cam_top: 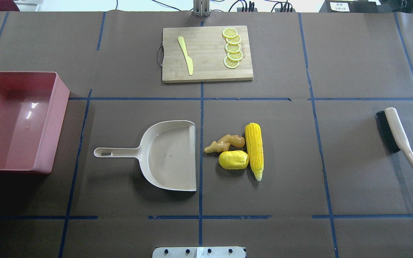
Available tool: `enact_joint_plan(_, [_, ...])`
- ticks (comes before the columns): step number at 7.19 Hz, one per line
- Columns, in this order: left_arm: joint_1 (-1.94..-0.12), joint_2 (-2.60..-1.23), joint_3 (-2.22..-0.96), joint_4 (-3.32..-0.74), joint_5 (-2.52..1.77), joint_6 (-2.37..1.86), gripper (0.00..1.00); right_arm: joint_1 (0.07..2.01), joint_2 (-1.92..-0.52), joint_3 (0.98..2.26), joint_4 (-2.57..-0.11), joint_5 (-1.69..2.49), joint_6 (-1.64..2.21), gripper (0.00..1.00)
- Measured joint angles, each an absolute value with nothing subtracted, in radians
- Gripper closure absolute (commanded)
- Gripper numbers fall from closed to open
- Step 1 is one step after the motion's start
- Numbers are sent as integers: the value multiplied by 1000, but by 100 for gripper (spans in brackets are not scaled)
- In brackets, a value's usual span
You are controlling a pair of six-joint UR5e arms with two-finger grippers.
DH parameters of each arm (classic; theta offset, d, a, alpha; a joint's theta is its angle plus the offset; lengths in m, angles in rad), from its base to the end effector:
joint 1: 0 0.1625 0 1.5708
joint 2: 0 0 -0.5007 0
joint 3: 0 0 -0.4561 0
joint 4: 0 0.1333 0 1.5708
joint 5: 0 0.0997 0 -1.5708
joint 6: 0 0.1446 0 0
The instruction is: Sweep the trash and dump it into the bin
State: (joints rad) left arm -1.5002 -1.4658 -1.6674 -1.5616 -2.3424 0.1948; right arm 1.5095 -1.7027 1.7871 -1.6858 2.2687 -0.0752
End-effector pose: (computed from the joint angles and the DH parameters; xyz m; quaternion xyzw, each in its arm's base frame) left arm 0.0030 -0.5025 0.7697 0.0152 0.3761 0.1193 0.9188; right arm 0.0106 -0.4864 0.7342 -0.0120 -0.3420 -0.0589 0.9378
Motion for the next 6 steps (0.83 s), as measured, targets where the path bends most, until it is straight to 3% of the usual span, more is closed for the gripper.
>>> enact_joint_plan(6, [-1499, -1485, -1679, -1586, -2344, 191, 0, 1508, -1697, 1787, -1686, 2269, -75, 0])
